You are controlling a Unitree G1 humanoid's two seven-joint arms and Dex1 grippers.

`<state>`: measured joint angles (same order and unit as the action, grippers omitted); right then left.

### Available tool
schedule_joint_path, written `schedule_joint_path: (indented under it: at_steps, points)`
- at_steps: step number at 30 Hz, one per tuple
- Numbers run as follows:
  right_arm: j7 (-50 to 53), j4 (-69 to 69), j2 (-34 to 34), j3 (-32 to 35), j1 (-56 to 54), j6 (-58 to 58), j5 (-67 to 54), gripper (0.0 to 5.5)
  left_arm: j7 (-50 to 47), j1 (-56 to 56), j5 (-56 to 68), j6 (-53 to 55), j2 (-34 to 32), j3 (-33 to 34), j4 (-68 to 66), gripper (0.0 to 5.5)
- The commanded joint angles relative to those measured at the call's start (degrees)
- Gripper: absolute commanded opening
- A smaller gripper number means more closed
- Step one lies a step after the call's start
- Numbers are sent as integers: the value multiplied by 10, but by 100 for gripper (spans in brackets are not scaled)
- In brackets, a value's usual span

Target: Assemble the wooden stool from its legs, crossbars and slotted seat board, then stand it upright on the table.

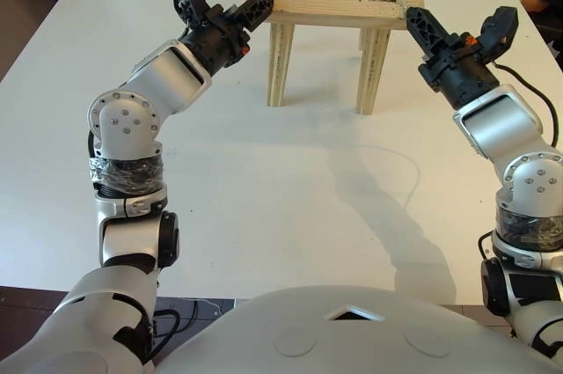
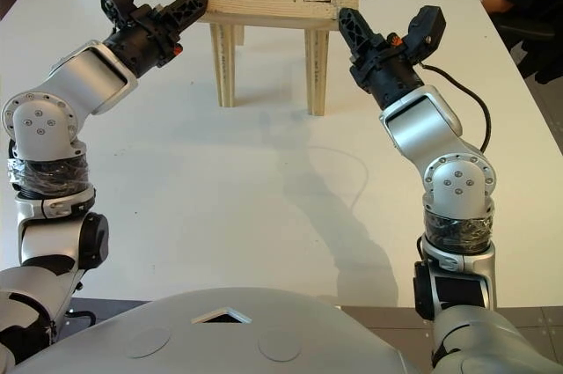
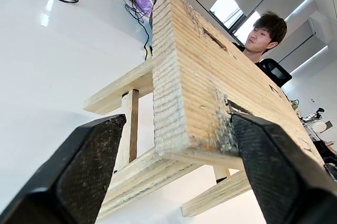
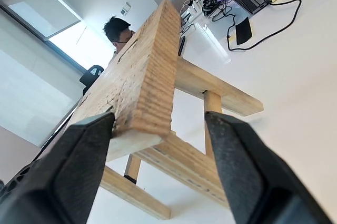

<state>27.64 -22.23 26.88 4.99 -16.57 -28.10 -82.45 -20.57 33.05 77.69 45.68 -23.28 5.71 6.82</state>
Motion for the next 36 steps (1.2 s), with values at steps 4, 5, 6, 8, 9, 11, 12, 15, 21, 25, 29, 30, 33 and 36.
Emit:
schedule_joint_path:
  at_steps: [4, 5, 6, 8, 9, 11, 12, 15, 21, 25, 29, 30, 33, 36]
  points:
    - [-37, 20, -24, 18, -8, 13, 140, 315, 110, -16, -164, -33, -16, -16, -20, 366]
    - [-46, 23, -28, 19, -10, 16, 160, 315, 125, -14, -184, -44, -13, -13, -28, 366]
    - [-59, 22, -24, 15, -9, 19, 194, 315, 140, -13, -215, -64, -11, -13, -35, 366]
    - [-88, 23, -15, 0, 5, 32, 272, 315, 177, -31, -293, -113, -24, -33, -36, 366]
    - [-104, 28, -9, -12, 19, 41, 318, 315, 192, -47, -322, -128, -26, -37, -36, 366]
    - [-132, 55, -4, -50, 61, 62, 413, 315, 239, -100, -402, -187, -36, -69, -44, 366]
    - [-140, 72, -2, -71, 80, 75, 462, 315, 253, -121, -420, -200, -31, -73, -56, 366]
    - [-169, 132, -23, -110, 125, 140, 567, 315, 280, -172, -488, -276, -14, -84, -92, 366]
    - [-202, 249, -96, -108, 191, 321, 684, 315, 311, -236, -602, -446, 26, -90, -174, 366]
    - [-220, 276, -121, -94, 208, 381, 717, 315, 316, -260, -643, -503, 48, -90, -190, 366]
    - [-233, 313, -133, -81, 199, 407, 746, 315, 312, -275, -677, -534, 71, -95, -198, 366]
    - [-237, 321, -136, -77, 194, 412, 750, 315, 308, -277, -683, -536, 78, -94, -200, 366]
    - [-245, 343, -140, -65, 180, 418, 760, 315, 300, -278, -697, -540, 94, -87, -206, 366]
    - [-252, 362, -142, -51, 163, 415, 766, 315, 292, -271, -714, -547, 101, -81, -218, 366]
